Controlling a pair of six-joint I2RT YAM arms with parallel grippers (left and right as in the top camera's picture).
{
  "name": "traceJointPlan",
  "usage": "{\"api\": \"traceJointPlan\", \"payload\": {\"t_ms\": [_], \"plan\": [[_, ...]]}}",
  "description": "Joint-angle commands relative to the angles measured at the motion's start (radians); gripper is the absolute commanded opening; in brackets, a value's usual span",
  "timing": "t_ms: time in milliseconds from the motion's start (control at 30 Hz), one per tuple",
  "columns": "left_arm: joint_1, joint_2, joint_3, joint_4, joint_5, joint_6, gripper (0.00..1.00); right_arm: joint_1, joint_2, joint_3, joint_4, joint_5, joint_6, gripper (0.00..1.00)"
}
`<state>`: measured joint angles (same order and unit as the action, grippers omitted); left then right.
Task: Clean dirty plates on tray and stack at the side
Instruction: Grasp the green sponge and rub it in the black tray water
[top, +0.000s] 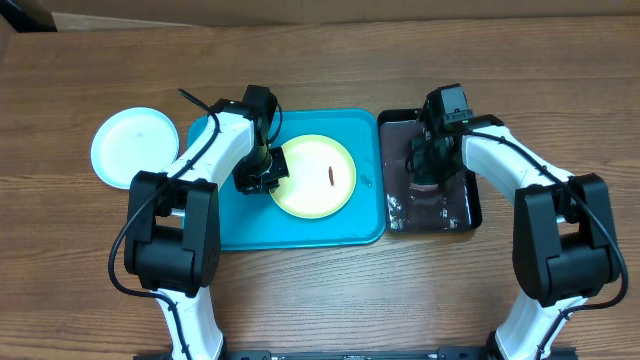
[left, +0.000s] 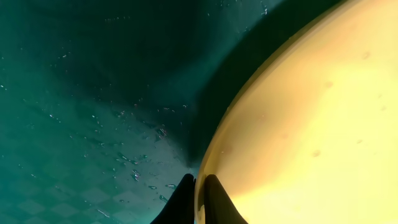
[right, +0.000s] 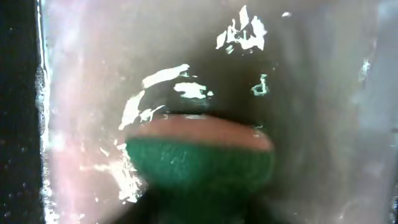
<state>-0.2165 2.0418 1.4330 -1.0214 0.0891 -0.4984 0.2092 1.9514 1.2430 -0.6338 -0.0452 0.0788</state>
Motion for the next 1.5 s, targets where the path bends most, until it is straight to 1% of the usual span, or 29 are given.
{"api": "traceJointPlan", "payload": {"t_ms": [0, 33, 67, 200, 267, 300, 333, 533, 567, 600, 633, 667, 700, 733, 933, 1067, 1133, 1200, 1333, 1467], "plan": [[-0.008, -0.008, -0.007, -0.003, -0.018, -0.003, 0.08, -0.002, -0.005, -0.009, 0.003, -0.002, 0.004, 0.21], [-0.008, -0.008, -0.007, -0.003, -0.018, -0.003, 0.08, -0.002, -0.005, -0.008, 0.004, -0.003, 0.004, 0.61], [-0.008, -0.008, -0.007, -0.003, -0.018, -0.003, 0.08, -0.002, -0.005, -0.005, 0.002, -0.01, 0.003, 0.7], [-0.008, -0.008, -0.007, -0.003, -0.018, -0.003, 0.09, -0.003, -0.011, 0.041, -0.058, -0.036, 0.004, 0.82], [-0.008, -0.008, -0.007, -0.003, -0.018, -0.003, 0.09, -0.003, -0.02, 0.073, -0.103, -0.036, 0.003, 0.91], [-0.008, -0.008, -0.007, -0.003, -0.019, -0.003, 0.09, -0.003, -0.026, 0.087, -0.122, -0.036, 0.003, 0.97], [-0.008, -0.008, -0.007, -0.003, -0.018, -0.003, 0.09, -0.003, -0.032, 0.096, -0.138, -0.036, 0.003, 1.0], [-0.008, -0.008, -0.007, -0.003, -0.018, -0.003, 0.09, -0.003, -0.044, 0.101, -0.171, -0.045, 0.002, 1.0], [-0.008, -0.008, -0.007, -0.003, -0.018, -0.003, 0.09, -0.004, -0.044, 0.101, -0.174, -0.045, 0.0, 0.97], [-0.008, -0.008, -0.007, -0.003, -0.018, -0.003, 0.09, -0.004, -0.044, 0.101, -0.174, -0.046, 0.0, 0.81], [-0.008, -0.008, -0.007, -0.003, -0.018, -0.003, 0.09, -0.003, -0.044, 0.101, -0.173, -0.046, 0.002, 0.68], [-0.008, -0.008, -0.007, -0.003, -0.018, -0.003, 0.09, -0.003, -0.044, 0.101, -0.173, -0.046, 0.004, 0.58], [-0.008, -0.008, -0.007, -0.003, -0.018, -0.003, 0.09, -0.002, -0.044, 0.101, -0.174, -0.046, 0.004, 0.43], [-0.008, -0.008, -0.007, -0.003, -0.018, -0.003, 0.09, -0.001, -0.044, 0.1, -0.176, -0.046, 0.004, 0.4], [-0.008, -0.008, -0.007, -0.002, -0.018, -0.003, 0.09, 0.001, -0.04, 0.098, -0.188, -0.046, 0.004, 0.41], [-0.008, -0.008, -0.007, 0.001, -0.018, -0.003, 0.09, 0.001, -0.037, 0.089, -0.186, -0.047, 0.004, 0.54], [-0.008, -0.008, -0.007, 0.006, -0.018, -0.003, 0.09, 0.001, -0.033, 0.082, -0.184, -0.047, 0.004, 0.54], [-0.008, -0.008, -0.007, 0.01, -0.019, -0.003, 0.1, 0.001, -0.028, 0.08, -0.18, -0.047, 0.004, 0.48], [-0.007, -0.008, -0.007, 0.026, -0.018, -0.003, 0.1, 0.001, -0.029, 0.08, -0.169, -0.047, 0.004, 0.22], [-0.005, -0.008, -0.007, 0.04, -0.019, -0.003, 0.16, 0.001, -0.039, 0.093, -0.18, -0.046, 0.004, 0.08]]}}
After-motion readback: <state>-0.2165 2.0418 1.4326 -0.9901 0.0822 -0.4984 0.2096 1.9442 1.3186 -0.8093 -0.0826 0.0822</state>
